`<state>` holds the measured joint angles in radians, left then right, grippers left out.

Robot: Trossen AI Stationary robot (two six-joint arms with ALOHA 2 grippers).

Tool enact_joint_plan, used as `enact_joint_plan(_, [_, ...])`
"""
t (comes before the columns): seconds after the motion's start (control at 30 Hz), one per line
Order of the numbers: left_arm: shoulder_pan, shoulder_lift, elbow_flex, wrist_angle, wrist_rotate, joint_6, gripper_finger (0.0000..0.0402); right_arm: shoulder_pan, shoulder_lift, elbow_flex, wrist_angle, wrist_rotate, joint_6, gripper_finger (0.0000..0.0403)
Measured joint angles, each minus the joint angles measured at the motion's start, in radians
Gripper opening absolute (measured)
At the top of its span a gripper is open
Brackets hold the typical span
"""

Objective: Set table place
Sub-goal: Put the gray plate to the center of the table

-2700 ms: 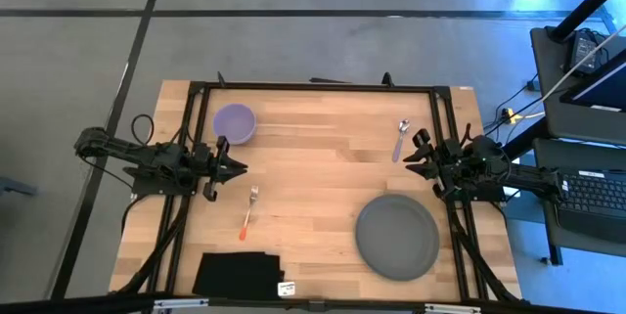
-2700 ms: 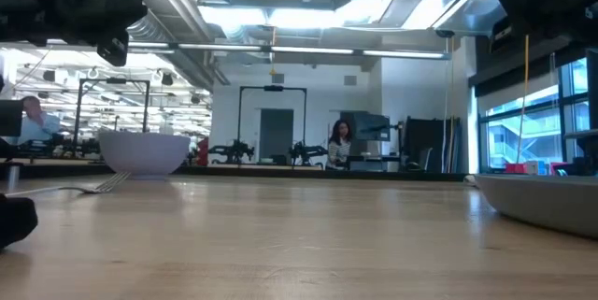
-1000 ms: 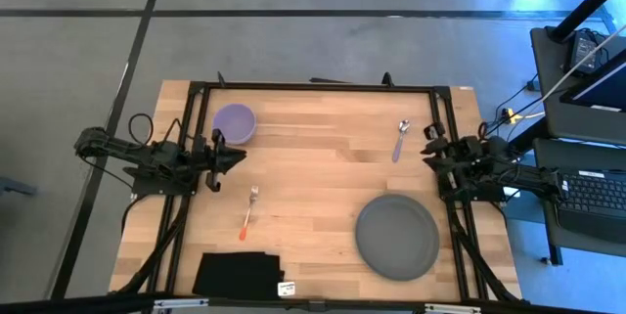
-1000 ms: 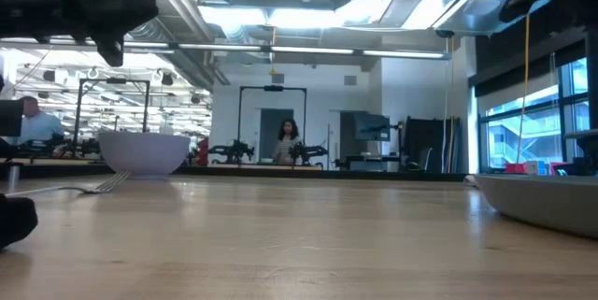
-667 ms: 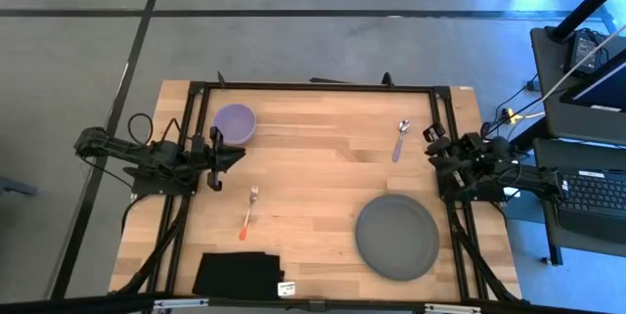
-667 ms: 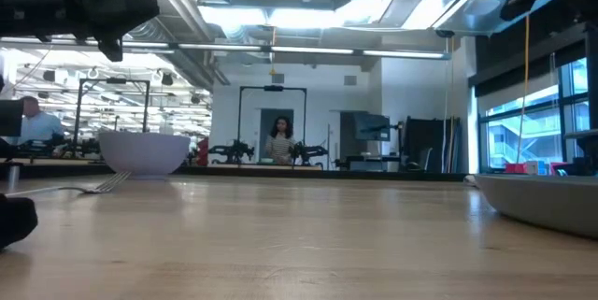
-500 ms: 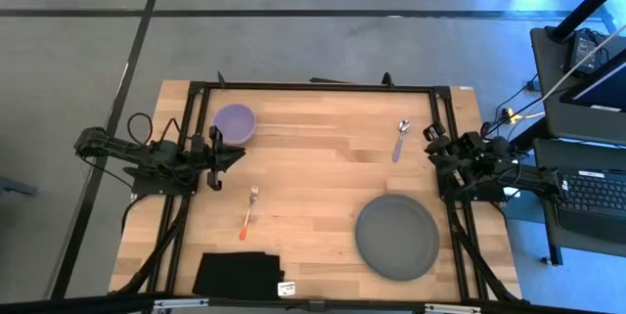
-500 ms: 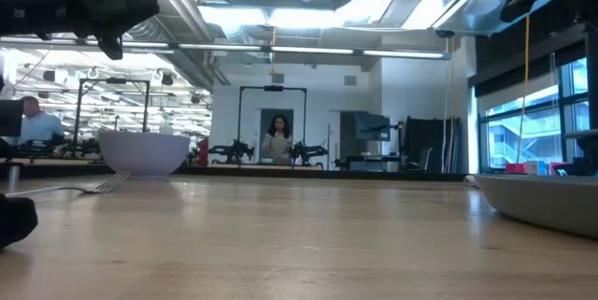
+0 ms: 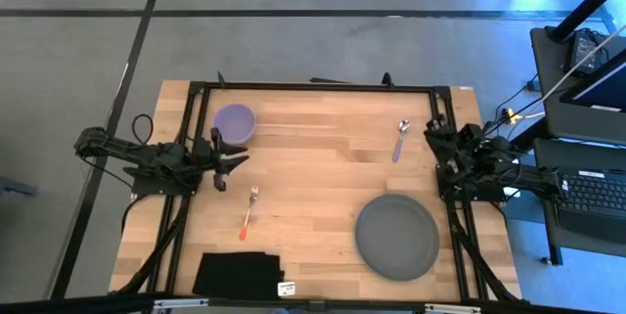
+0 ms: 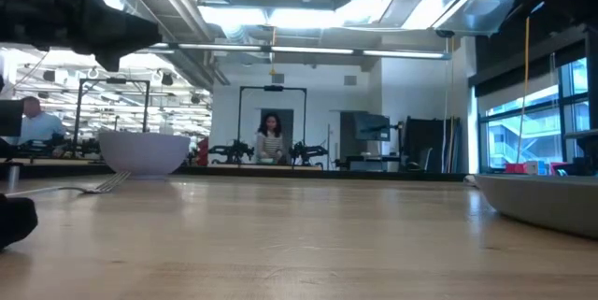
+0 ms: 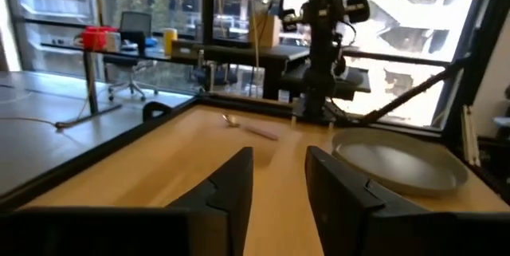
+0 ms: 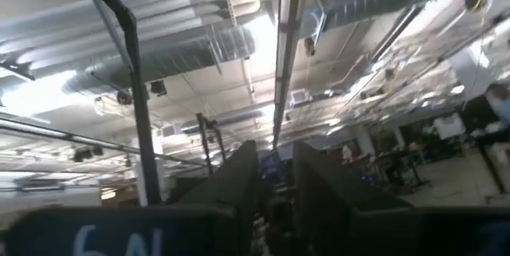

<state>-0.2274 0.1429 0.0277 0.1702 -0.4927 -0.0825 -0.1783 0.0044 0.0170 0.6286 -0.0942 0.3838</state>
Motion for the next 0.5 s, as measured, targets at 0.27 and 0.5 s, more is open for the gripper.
enact_joint_plan(0.27, [0.000, 0.000, 0.000, 0.002, -0.140, 0.064, 0.0111, 0.000, 0.001, 0.016, -0.072, -0.029, 0.034, 0.0090])
enact_joint_plan(0.5, [0.000, 0.000, 0.000, 0.003, -0.186, 0.090, 0.0112, 0.000, 0.006, 0.166, -0.588, -0.034, 0.254, 0.0112])
